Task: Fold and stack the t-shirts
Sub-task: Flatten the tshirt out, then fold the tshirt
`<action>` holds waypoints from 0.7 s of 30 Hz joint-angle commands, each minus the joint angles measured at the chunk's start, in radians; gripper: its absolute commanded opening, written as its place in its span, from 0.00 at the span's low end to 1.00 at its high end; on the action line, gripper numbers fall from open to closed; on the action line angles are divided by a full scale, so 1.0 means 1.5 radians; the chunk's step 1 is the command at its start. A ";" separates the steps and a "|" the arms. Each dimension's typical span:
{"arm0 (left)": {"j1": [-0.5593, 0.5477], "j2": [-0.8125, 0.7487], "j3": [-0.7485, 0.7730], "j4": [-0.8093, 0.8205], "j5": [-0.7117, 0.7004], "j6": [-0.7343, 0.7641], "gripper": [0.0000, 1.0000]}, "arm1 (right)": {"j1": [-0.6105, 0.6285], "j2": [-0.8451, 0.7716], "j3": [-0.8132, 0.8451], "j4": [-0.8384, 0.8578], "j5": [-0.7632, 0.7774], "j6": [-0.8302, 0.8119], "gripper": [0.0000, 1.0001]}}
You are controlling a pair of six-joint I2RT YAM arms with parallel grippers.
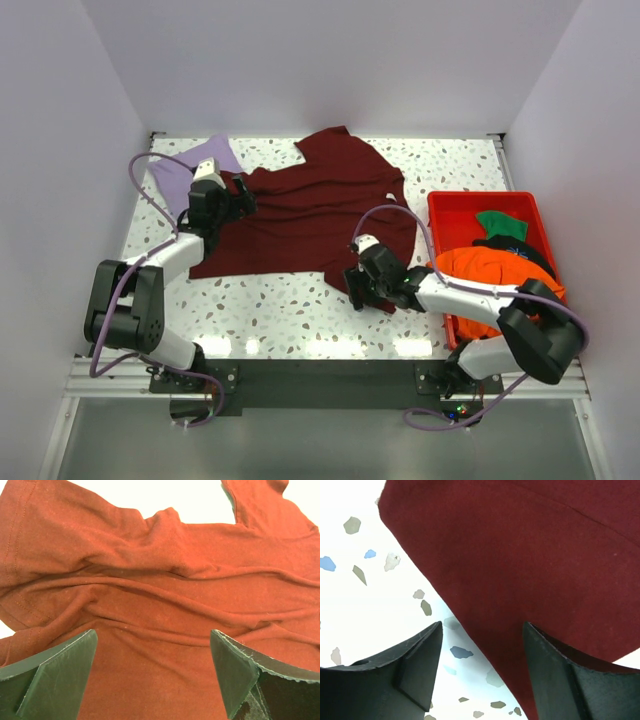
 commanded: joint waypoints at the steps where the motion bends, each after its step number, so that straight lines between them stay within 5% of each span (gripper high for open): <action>1: 0.006 -0.005 0.002 0.042 0.010 -0.007 1.00 | 0.006 0.016 0.020 0.024 -0.001 -0.008 0.66; 5: 0.006 -0.003 0.002 0.042 0.012 -0.007 1.00 | 0.006 0.042 0.040 0.012 0.001 -0.007 0.56; 12: 0.007 -0.007 0.002 0.043 0.011 -0.007 1.00 | 0.006 0.061 0.100 -0.050 0.015 -0.013 0.17; 21: 0.007 -0.006 0.003 0.045 0.020 -0.006 1.00 | -0.040 0.049 0.228 -0.131 0.072 -0.044 0.15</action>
